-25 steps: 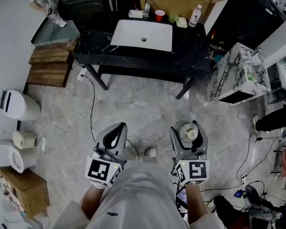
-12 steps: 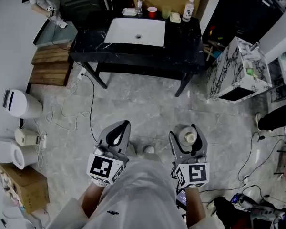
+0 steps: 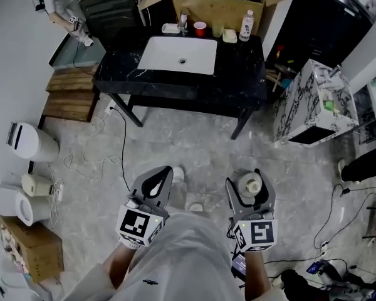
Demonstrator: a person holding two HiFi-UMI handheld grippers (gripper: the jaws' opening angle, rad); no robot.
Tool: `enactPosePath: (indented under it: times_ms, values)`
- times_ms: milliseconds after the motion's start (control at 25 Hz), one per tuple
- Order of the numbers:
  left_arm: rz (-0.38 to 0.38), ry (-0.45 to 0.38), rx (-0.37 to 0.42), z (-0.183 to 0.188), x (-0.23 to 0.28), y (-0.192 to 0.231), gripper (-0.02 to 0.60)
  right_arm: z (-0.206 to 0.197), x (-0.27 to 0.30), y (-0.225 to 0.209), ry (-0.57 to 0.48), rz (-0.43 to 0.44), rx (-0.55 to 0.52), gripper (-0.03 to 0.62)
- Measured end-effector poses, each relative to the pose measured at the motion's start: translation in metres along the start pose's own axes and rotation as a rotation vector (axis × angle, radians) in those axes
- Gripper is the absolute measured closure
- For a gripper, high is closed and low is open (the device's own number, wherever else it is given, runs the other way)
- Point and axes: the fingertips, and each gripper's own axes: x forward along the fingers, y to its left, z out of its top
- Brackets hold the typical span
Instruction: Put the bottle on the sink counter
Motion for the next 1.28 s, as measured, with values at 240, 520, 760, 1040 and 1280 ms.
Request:
enactPosePath:
  times_ms: [240, 520, 760, 1040, 1280]
  values:
    - [-0.019, -0.032, -0.04, 0.01, 0.027, 0.012, 0.574, 0.004, 0.025, -0.007, -0.011, -0.016, 0.002, 0.25]
    - [-0.052, -0.039, -0.035, 0.017, 0.073, 0.043, 0.574, 0.009, 0.074, -0.025, 0.014, -0.036, -0.025, 0.25]
    - [-0.071, -0.03, -0.038, 0.034, 0.123, 0.088, 0.574, 0.028, 0.136, -0.036, 0.018, -0.048, 0.01, 0.25]
    - [-0.11, -0.032, -0.047, 0.057, 0.177, 0.133, 0.574, 0.055, 0.197, -0.045, 0.029, -0.071, 0.008, 0.25]
    - [-0.157, -0.044, -0.065, 0.069, 0.211, 0.17, 0.574, 0.062, 0.241, -0.052, 0.048, -0.131, 0.025, 0.25]
